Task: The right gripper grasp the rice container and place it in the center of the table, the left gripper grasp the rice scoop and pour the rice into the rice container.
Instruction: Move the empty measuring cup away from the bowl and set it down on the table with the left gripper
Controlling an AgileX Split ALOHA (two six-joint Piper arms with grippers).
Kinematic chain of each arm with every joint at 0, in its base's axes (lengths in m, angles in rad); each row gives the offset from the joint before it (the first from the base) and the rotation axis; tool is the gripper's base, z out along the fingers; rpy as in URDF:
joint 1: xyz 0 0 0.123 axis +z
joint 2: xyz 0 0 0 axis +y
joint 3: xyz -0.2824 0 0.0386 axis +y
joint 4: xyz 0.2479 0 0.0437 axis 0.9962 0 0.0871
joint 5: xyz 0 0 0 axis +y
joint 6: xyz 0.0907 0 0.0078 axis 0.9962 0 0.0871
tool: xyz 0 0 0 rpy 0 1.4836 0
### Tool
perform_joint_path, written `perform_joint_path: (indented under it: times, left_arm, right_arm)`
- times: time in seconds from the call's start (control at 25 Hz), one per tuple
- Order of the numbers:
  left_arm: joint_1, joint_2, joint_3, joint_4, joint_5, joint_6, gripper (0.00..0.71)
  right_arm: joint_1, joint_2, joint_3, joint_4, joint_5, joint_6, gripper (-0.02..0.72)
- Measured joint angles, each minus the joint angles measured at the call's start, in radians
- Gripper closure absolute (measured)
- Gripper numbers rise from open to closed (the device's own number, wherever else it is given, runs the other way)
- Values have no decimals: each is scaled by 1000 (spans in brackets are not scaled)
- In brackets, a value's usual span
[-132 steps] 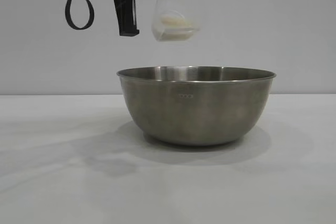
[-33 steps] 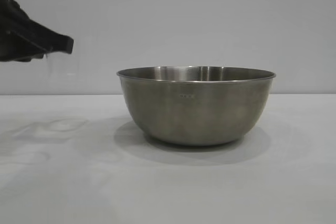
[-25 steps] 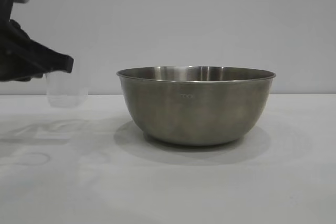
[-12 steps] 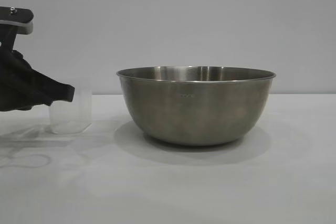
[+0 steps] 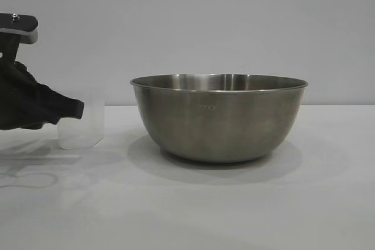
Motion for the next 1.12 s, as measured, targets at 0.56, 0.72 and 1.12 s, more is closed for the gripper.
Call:
perform_joint_path:
  times: [0.56,0.72,1.12]
  left_arm:
    - [0,-165,184,56,6,11,395]
    - [0,-227,240,98,6,5,395]
    - [0,-376,374,178,6,-20,395]
  right_arm:
    - [0,0,0,0,0,0,171]
    - [0,0,0,0,0,0,171]
    - [0,0,0,0,0,0,171]
